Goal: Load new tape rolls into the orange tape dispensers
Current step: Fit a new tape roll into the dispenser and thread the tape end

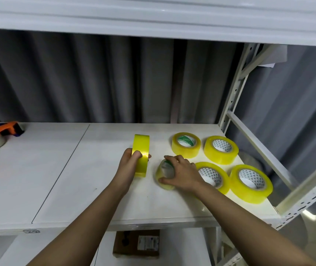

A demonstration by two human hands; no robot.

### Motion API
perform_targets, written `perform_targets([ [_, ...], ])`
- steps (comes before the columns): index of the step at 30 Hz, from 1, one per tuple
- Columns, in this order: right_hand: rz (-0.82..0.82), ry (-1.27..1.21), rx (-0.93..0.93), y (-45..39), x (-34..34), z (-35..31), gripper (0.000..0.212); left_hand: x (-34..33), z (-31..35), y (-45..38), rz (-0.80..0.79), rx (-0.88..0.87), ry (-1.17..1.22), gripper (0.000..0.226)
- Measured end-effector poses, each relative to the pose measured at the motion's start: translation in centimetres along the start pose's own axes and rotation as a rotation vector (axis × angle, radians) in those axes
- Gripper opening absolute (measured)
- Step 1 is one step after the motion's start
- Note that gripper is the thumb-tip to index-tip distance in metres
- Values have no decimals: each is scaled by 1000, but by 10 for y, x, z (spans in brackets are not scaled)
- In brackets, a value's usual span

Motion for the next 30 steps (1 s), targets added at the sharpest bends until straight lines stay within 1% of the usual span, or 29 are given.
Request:
perform_targets([
  [5,-21,212,106,3,-8,-1,83,-5,2,4,-9,-7,-31,22],
  [11,-28,247,151,3,-14,2,82,-8,-4,4,-42,6,-31,17],
  [13,-75,263,148,5,-17,5,90,-8,-2,5,-45,5,-40,20],
  [15,-90,242,145,9,-16,6,105,-7,-1,7,-52,3,-45,20],
  [16,-65,196,139,10,-15,5,107,-7,1,9,-58,3,-46,21],
  [17,-7,132,128,11,-12,4,102,-8,1,9,-64,4,-30,22],
  [18,95,60,114,11,-8,3,90,-8,2,10,-63,17,-12,22],
  [19,232,-10,94,10,-4,1,71,-9,2,10,-59,24,-3,21],
  [20,355,-99,43,7,1,-1,52,-10,3,11,-61,16,-18,20],
  [21,422,-247,-54,4,7,-4,36,-11,2,10,-65,3,-30,22],
  [22,414,-448,-172,-1,13,-8,30,-12,0,9,-79,-9,-49,25],
  [23,330,-657,-289,-7,16,-13,32,-14,-3,8,-105,-19,-59,28],
  [24,210,-836,-380,-10,20,-20,39,-15,-6,7,-126,-28,-76,30],
  [25,97,-965,-438,-12,22,-25,47,-16,-7,8,-149,-33,-78,29],
  [26,11,-1054,-457,-13,23,-30,54,-18,-8,10,-170,-31,-78,26],
  [27,-41,-1103,-455,-13,21,-33,57,-19,-9,12,-192,-34,-77,23],
  [28,-60,-1120,-446,-12,20,-36,56,-21,-9,14,-212,-48,-89,22],
  [30,-27,-1098,-424,-10,16,-35,50,-21,-9,18,-241,-74,-125,23],
])
Point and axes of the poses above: each hand's wrist, its own y-axis away from the middle knuckle, its own x-axis out of the back of the hand, z = x × y, the point moved 1 cm from there along -y, towards the middle knuckle, and after that the axes turned 15 degrees about z, right-handed, at the moved point
